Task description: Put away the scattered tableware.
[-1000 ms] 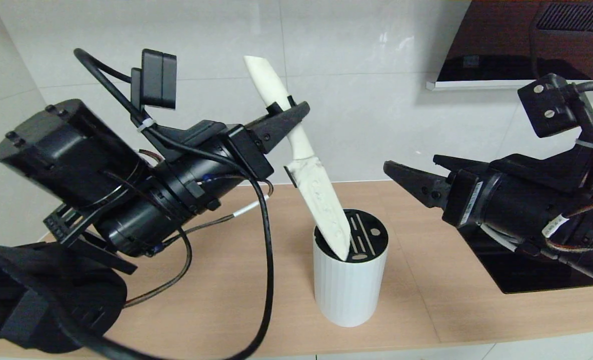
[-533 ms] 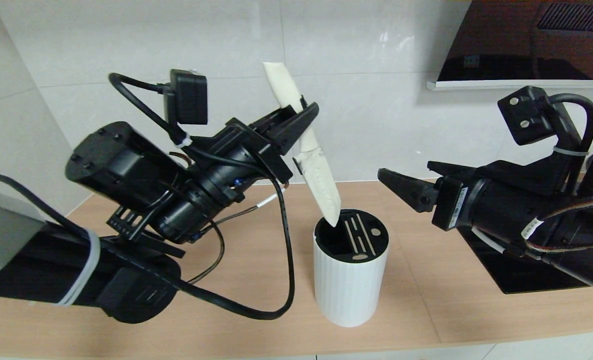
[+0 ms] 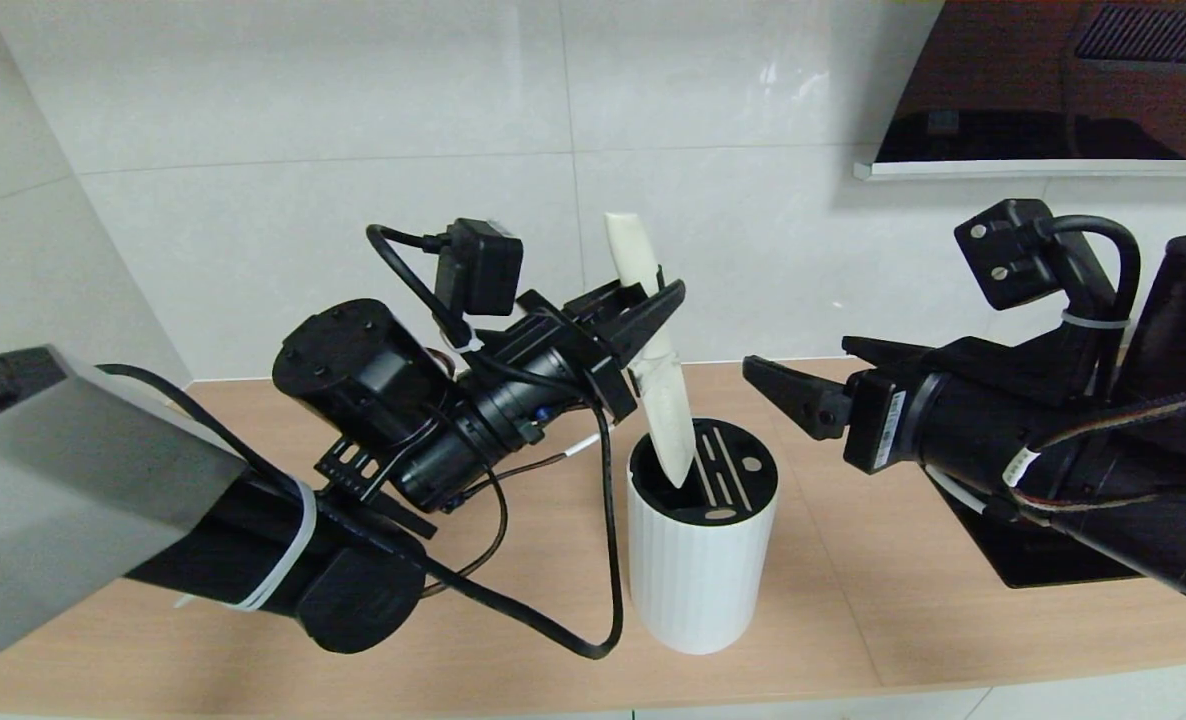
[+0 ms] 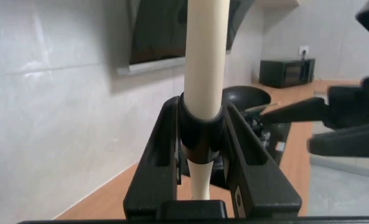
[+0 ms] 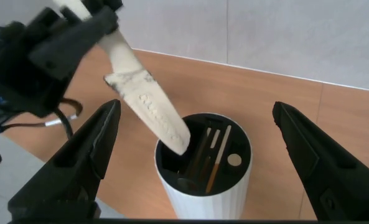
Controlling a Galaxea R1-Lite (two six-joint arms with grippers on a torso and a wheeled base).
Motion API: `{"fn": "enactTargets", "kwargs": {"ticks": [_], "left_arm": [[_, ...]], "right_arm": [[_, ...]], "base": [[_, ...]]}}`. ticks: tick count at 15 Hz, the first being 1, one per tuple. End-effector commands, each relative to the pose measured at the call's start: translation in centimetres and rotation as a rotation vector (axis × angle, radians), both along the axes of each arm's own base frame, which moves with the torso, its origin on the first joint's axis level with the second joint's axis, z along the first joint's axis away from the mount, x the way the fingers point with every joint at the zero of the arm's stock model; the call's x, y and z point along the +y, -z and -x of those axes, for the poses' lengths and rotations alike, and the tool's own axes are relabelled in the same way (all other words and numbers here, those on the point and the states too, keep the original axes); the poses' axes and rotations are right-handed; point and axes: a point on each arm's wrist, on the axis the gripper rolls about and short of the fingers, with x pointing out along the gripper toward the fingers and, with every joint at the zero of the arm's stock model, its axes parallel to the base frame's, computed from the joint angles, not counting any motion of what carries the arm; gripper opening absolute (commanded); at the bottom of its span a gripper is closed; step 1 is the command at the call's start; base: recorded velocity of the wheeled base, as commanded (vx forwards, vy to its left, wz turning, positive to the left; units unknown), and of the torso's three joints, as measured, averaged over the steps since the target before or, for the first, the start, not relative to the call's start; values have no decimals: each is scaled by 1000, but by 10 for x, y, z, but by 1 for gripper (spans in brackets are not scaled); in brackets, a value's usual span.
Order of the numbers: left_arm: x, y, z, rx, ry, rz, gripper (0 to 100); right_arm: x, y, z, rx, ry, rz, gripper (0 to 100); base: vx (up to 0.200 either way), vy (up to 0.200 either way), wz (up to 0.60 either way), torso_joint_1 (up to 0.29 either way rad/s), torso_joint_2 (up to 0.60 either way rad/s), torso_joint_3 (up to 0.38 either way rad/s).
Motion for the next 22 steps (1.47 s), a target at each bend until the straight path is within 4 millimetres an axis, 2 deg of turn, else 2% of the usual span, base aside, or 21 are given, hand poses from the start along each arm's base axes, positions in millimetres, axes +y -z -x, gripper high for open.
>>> {"fn": "enactTargets", "kwargs": {"ticks": [1, 6, 11, 14, 17, 22], "left_arm": [[-3, 7, -1, 14, 6, -11, 0], [-12, 27, 1, 56, 22, -60, 0], [-17, 49, -5, 105, 18, -93, 0], [-18, 56, -2, 130, 21, -109, 0], [-25, 73, 0, 166, 37, -142, 0], [-29, 85, -1, 192, 43, -162, 0]], "right_arm": [[1, 1, -2, 4, 2, 4, 100], [0, 0, -2, 0, 5, 1, 100], [-3, 0, -5, -3, 22, -2, 100], [-2, 0, -5, -2, 22, -1, 100], [-2, 1, -6, 0, 22, 1, 100], [-2, 1, -6, 0, 22, 1, 100]], "base": [[0, 0, 0, 0, 0, 0], [0, 0, 0, 0, 0, 0], [0, 0, 0, 0, 0, 0], [0, 0, 0, 0, 0, 0], [0, 0, 0, 0, 0, 0], [0, 0, 0, 0, 0, 0]]}}
